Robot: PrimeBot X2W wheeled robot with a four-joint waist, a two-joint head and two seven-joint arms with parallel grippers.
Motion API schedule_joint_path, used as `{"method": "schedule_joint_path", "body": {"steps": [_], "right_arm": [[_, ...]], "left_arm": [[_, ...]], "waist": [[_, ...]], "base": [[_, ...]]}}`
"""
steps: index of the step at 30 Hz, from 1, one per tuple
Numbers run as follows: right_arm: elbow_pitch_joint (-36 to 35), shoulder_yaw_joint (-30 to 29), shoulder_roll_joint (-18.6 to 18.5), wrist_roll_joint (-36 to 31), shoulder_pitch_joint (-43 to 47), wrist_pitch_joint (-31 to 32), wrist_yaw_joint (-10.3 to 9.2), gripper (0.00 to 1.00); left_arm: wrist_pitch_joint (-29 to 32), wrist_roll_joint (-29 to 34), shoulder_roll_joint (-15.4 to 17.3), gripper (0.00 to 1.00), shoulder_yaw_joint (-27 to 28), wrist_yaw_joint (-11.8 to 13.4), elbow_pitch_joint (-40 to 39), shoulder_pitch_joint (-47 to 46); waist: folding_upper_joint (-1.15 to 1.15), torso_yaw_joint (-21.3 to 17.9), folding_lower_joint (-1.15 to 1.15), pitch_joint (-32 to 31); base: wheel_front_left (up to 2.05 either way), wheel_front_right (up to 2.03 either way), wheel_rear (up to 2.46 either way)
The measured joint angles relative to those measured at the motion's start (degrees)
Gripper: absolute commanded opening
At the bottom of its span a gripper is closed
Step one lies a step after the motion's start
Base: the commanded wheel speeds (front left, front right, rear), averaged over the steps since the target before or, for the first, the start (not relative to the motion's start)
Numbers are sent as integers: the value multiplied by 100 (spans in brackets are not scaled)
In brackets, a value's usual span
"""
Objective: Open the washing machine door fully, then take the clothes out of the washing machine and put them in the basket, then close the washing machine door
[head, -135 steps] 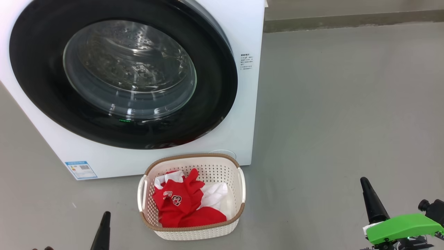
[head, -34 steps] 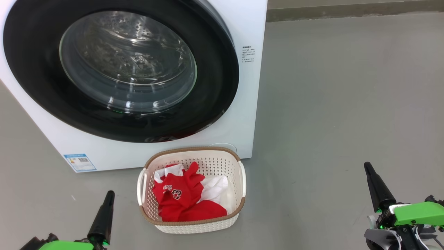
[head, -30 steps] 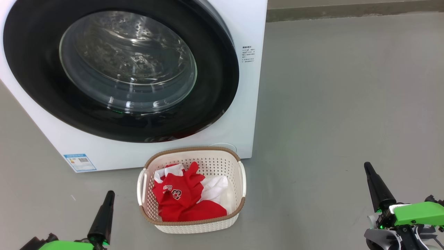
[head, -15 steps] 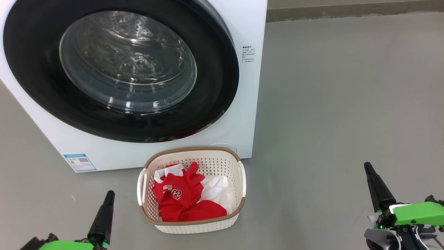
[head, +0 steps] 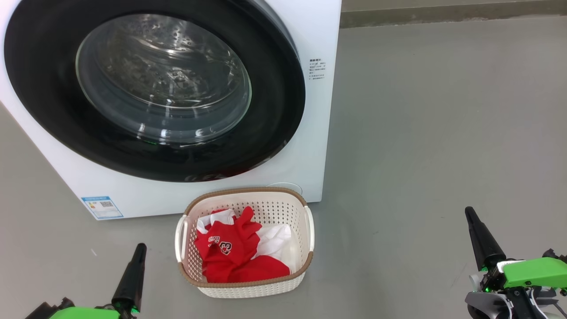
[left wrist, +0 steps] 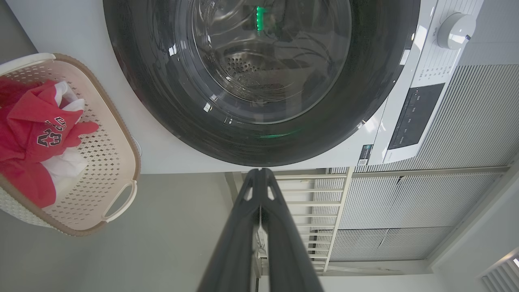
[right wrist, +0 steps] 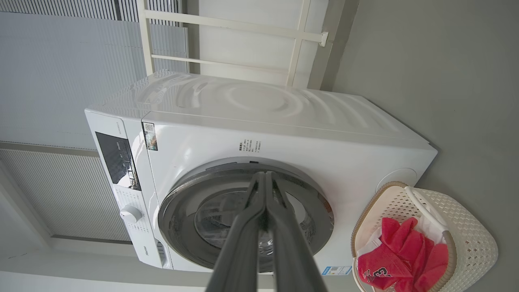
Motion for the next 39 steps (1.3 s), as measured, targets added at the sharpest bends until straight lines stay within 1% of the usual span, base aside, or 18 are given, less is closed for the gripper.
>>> {"method": "schedule_joint_path", "body": {"steps": [39], "right_arm": [[0, 0, 0, 0, -1, 0, 0, 0]], "left_arm": [[0, 0, 0, 0, 0, 0, 0, 0]], "waist": [[0, 0, 0, 0]], "base": [[0, 0, 0]]}}
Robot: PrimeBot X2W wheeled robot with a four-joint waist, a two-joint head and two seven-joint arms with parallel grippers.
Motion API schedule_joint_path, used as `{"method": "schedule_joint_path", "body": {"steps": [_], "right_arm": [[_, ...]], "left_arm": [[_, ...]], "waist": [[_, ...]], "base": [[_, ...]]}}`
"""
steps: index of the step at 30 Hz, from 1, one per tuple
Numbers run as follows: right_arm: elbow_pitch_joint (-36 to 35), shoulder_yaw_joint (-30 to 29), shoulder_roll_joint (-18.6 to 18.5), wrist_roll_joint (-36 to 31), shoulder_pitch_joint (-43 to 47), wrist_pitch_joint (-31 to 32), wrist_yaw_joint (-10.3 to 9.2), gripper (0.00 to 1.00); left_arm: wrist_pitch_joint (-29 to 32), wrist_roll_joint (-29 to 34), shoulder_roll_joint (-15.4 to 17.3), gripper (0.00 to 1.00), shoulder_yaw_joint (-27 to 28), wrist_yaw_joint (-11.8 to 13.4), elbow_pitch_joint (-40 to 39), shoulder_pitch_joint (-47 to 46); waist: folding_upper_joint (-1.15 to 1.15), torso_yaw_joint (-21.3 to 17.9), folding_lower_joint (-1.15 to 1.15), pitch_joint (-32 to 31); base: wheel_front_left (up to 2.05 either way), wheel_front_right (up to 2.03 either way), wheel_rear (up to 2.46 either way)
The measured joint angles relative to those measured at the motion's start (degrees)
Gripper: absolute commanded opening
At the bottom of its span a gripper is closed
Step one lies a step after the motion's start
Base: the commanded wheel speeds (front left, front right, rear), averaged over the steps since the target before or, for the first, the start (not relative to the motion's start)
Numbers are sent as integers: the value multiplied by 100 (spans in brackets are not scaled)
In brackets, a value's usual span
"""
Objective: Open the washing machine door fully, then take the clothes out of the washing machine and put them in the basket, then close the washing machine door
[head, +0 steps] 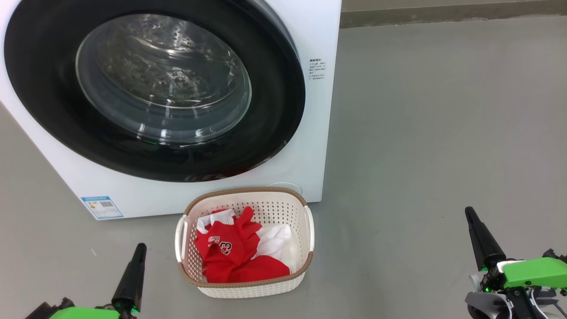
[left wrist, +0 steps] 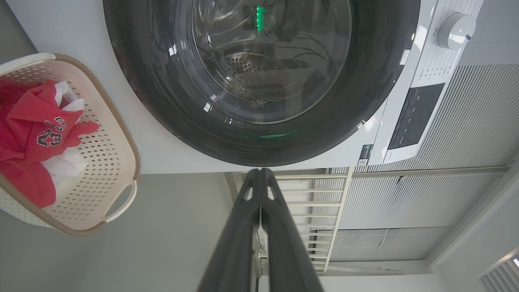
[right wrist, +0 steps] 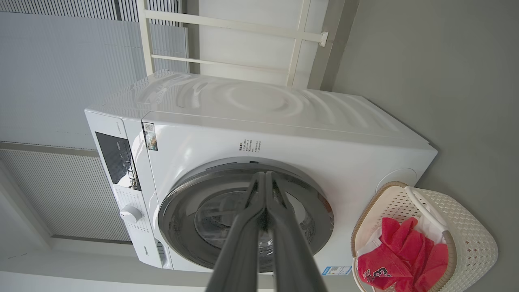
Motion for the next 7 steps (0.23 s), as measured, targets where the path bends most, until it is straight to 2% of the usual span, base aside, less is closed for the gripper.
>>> {"method": "schedule_joint_path", "body": {"steps": [7], "right_arm": [[0, 0, 0, 0, 0, 0, 0, 0]], "left_arm": [[0, 0, 0, 0, 0, 0, 0, 0]], "waist": [[0, 0, 0, 0]], "base": [[0, 0, 0]]}}
